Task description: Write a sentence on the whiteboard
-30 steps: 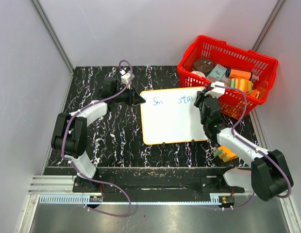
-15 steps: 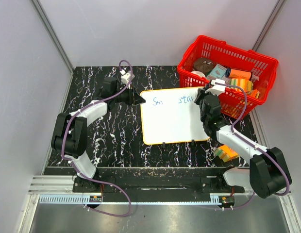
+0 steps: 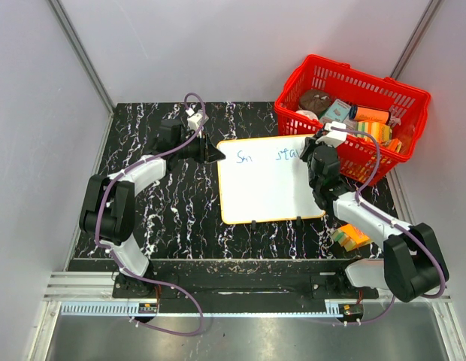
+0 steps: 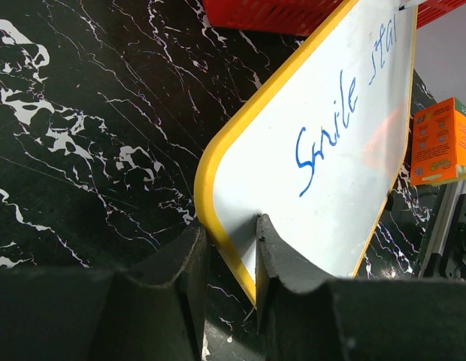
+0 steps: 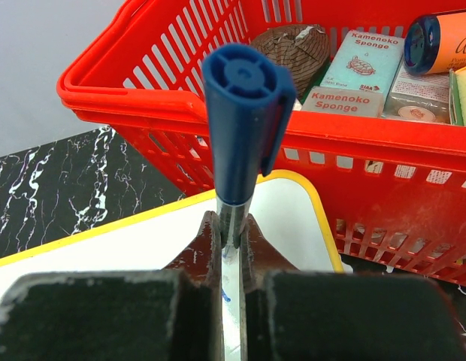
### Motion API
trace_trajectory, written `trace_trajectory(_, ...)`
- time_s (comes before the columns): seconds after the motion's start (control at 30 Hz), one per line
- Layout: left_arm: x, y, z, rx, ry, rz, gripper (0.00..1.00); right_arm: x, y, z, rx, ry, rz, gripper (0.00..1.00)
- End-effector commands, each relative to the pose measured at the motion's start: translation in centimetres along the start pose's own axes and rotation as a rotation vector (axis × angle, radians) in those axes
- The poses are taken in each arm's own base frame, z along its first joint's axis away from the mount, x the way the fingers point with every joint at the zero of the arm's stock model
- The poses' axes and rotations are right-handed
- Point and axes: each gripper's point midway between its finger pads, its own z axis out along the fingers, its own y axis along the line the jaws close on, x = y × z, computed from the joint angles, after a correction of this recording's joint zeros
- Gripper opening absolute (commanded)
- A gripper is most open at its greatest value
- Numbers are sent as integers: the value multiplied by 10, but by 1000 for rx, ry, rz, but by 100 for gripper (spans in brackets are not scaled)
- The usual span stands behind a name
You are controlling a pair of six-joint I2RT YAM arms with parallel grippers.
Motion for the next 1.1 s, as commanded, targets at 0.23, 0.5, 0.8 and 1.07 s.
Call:
trace_trajectory(0.23, 64, 25, 16, -107, 175, 69, 0, -5, -2, -1, 0, -16, 32, 0)
trace_trajectory(0.5, 65, 25, 16, -107, 177, 67, 0, 6, -5, -6, 0, 12, 35, 0)
trace_trajectory(0.8, 65, 25, 16, -107, 177, 67, 0, 19, -7, -12, -10, 48, 51, 0)
trace_trajectory(1.07, 65, 25, 17, -109, 179, 69, 0, 30, -11, -18, -12, 77, 62, 0)
